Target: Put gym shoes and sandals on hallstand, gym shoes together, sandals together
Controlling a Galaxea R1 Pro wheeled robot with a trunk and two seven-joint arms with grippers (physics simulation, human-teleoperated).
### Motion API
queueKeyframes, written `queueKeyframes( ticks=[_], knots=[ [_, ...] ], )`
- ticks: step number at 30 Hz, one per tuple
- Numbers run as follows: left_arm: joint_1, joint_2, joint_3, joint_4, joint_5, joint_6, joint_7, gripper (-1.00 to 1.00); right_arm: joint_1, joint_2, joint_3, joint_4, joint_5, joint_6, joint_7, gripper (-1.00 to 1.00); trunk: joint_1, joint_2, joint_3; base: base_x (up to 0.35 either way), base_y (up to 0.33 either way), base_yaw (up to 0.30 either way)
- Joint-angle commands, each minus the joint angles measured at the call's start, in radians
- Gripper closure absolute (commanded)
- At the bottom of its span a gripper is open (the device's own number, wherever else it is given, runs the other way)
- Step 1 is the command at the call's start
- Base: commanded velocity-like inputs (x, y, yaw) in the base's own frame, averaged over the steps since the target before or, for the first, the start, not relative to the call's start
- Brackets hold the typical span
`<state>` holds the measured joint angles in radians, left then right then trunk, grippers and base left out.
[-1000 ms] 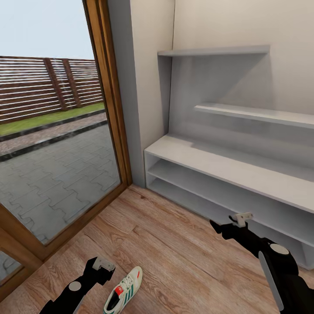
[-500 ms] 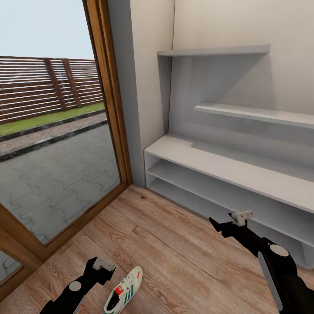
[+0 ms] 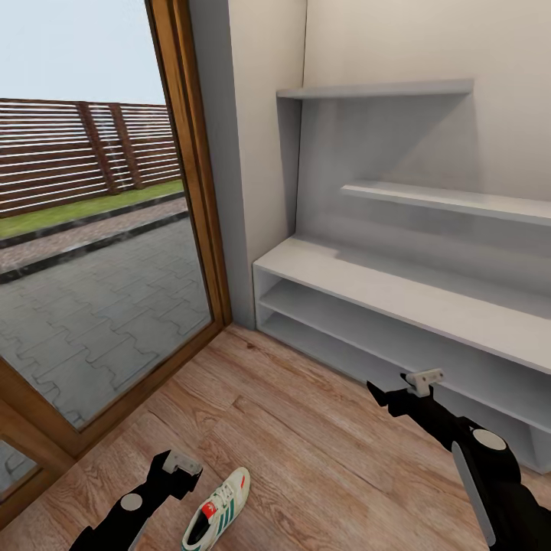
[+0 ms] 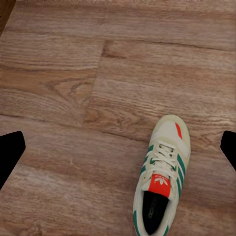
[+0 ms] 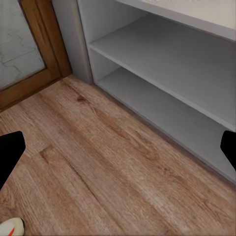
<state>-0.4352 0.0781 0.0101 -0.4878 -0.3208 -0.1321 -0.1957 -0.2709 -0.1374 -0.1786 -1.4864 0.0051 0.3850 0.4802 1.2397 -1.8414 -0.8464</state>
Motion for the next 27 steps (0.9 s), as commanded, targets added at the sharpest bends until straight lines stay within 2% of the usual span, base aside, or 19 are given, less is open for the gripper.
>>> queueKeyframes(
  ticks=[1, 14, 27],
  knots=[
    [0.000, 0.000, 0.002, 0.000, -0.007, -0.004, -0.002, -1.00, -0.001, 0.000, -0.002, -0.002, 0.000, 0.006, 0.005, -1.00, 0.000, 0.000, -0.001, 0.000, 0.000, 0.000],
    [0.000, 0.000, 0.008, 0.000, -0.006, -0.003, -0.003, -1.00, -0.001, 0.001, -0.001, -0.006, -0.002, 0.006, 0.005, -1.00, 0.000, 0.000, -0.001, 0.000, 0.000, 0.000],
    [0.000, 0.001, 0.010, 0.003, -0.006, -0.003, -0.003, -1.00, -0.001, 0.001, -0.002, -0.006, -0.002, 0.008, 0.004, -1.00, 0.050, -0.091, -0.042, 0.000, 0.000, 0.000]
  ],
)
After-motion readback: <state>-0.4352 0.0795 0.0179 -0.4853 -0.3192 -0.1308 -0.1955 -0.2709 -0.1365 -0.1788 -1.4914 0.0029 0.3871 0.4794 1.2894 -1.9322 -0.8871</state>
